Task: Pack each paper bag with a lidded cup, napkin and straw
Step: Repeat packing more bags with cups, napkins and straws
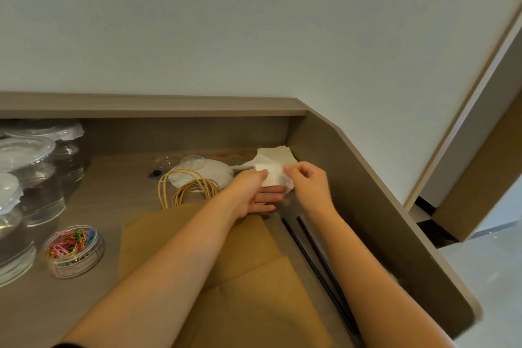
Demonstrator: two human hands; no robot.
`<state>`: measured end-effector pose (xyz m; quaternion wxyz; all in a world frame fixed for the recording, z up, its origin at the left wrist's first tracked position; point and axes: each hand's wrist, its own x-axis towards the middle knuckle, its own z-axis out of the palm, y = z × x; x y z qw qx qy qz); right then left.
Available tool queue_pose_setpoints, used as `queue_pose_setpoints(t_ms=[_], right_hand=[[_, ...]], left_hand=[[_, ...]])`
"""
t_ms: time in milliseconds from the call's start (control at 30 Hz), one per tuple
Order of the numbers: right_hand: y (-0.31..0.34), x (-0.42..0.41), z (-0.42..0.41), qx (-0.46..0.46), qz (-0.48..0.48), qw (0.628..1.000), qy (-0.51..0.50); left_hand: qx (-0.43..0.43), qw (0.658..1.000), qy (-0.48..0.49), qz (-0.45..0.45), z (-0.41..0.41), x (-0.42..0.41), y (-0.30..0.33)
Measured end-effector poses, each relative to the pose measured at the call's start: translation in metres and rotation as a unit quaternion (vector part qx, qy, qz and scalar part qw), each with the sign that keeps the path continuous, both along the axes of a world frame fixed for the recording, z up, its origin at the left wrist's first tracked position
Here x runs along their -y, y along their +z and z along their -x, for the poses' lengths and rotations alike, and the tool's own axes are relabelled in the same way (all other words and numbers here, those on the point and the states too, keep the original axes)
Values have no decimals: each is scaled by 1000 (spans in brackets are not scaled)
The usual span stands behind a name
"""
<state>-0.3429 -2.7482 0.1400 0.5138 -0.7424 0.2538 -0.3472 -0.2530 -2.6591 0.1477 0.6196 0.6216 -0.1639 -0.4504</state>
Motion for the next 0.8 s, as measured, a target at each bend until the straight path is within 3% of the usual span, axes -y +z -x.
queue_pose_setpoints(t_ms=[100, 167, 267, 500, 700, 800], right_hand=[[-4, 13, 3, -42, -178, 979, -90], [-7, 16, 5, -104, -267, 957, -43], [-9, 17, 5, -70, -328, 942, 10], [-5, 22, 1, -43, -206, 977, -9], [9, 26, 1, 15, -197, 979, 46], [6, 27, -1, -42, -144, 989, -14]], left_hand=[[21, 1000, 2, 12, 0, 0, 0], [19, 999, 3, 29, 0, 2, -1], [16, 999, -6, 33, 0, 3, -3], [81, 997, 8, -14, 0, 15, -6], [-147, 982, 17, 115, -14, 23, -5], [-131, 980, 72, 135, -18, 27, -5]])
